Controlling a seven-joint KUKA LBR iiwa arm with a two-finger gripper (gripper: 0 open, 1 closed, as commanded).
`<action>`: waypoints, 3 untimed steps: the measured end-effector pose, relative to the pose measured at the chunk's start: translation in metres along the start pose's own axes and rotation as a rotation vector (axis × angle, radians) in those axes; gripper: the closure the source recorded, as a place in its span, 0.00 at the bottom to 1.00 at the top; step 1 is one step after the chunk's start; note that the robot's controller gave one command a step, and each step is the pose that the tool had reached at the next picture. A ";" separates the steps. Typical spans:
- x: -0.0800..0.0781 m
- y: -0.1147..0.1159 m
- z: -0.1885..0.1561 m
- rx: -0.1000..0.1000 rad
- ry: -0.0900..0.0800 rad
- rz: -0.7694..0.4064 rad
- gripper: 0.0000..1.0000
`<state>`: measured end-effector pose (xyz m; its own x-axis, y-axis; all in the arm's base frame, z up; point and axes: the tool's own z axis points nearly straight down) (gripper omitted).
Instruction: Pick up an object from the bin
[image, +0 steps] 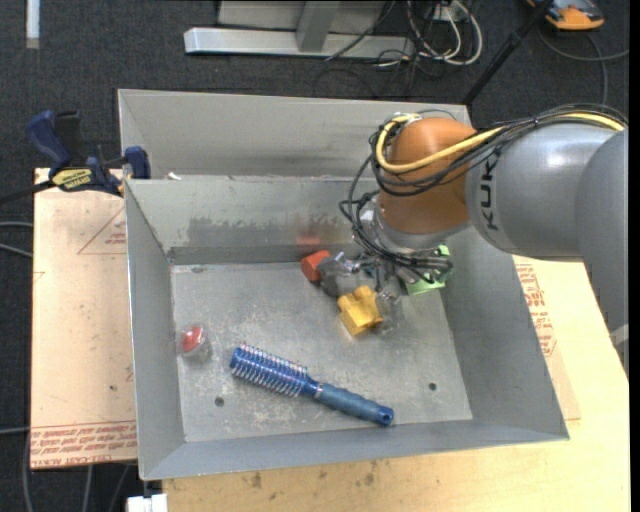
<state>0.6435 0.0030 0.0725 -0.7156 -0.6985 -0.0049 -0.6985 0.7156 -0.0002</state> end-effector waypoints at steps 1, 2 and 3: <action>0.001 -0.001 0.000 0.000 0.001 0.003 1.00; 0.025 0.009 -0.118 0.007 -0.004 0.020 1.00; 0.029 0.005 -0.179 0.007 -0.004 0.064 1.00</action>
Offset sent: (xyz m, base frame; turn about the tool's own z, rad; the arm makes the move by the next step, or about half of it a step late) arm 0.0000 0.0000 0.0000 0.0000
